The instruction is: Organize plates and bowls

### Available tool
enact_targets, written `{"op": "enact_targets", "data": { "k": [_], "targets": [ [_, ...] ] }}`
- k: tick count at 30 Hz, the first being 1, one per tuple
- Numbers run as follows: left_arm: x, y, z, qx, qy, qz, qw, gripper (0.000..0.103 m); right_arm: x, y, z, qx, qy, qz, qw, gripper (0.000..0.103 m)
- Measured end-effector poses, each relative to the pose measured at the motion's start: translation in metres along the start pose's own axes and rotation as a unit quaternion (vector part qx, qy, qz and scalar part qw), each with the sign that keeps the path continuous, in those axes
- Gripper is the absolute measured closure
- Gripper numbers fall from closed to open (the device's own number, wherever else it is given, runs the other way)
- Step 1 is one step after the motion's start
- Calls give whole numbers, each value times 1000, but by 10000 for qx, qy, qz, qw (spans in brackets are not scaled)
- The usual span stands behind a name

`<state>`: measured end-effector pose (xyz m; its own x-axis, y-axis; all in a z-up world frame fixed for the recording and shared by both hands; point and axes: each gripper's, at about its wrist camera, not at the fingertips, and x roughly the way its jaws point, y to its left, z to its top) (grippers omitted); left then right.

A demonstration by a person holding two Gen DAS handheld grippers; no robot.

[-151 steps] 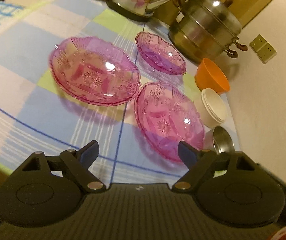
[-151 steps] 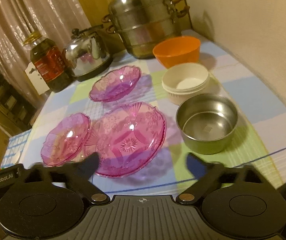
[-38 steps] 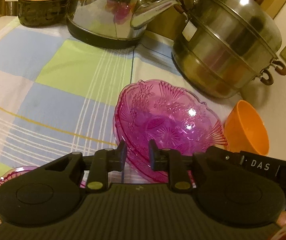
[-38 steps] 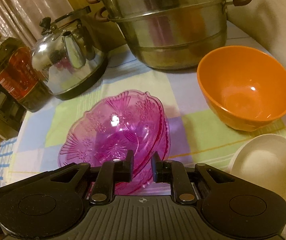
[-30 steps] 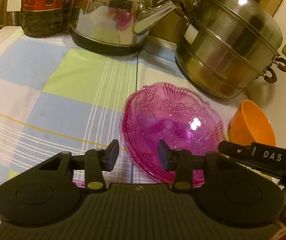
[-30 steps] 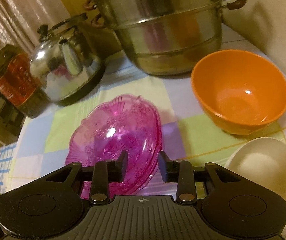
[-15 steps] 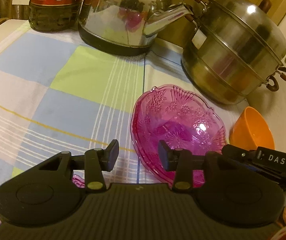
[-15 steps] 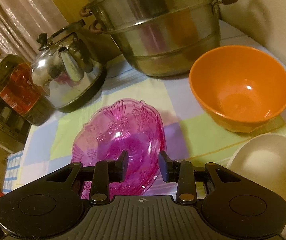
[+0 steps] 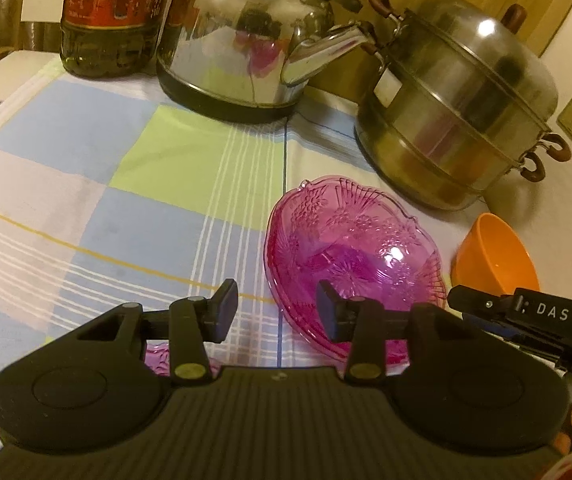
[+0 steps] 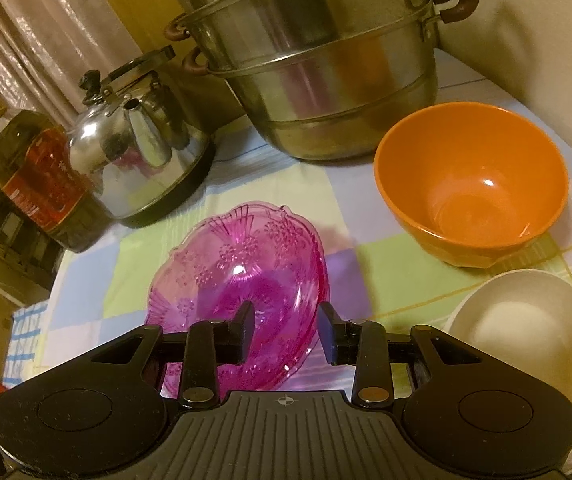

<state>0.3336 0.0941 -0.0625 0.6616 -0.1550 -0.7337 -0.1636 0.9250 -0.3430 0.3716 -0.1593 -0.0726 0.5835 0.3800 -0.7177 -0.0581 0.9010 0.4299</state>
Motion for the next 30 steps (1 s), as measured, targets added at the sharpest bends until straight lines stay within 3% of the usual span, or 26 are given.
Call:
{"op": "enact_targets", "data": {
  "k": [8, 30],
  "targets": [
    [-31, 6, -7, 88, -143, -51, 9998, 63, -21, 12, -14, -130, -82, 80, 9999, 53],
    [-113, 60, -72, 55, -337, 289, 9990, 62, -56, 29, -98, -133, 347, 393, 9985, 52]
  ]
}}
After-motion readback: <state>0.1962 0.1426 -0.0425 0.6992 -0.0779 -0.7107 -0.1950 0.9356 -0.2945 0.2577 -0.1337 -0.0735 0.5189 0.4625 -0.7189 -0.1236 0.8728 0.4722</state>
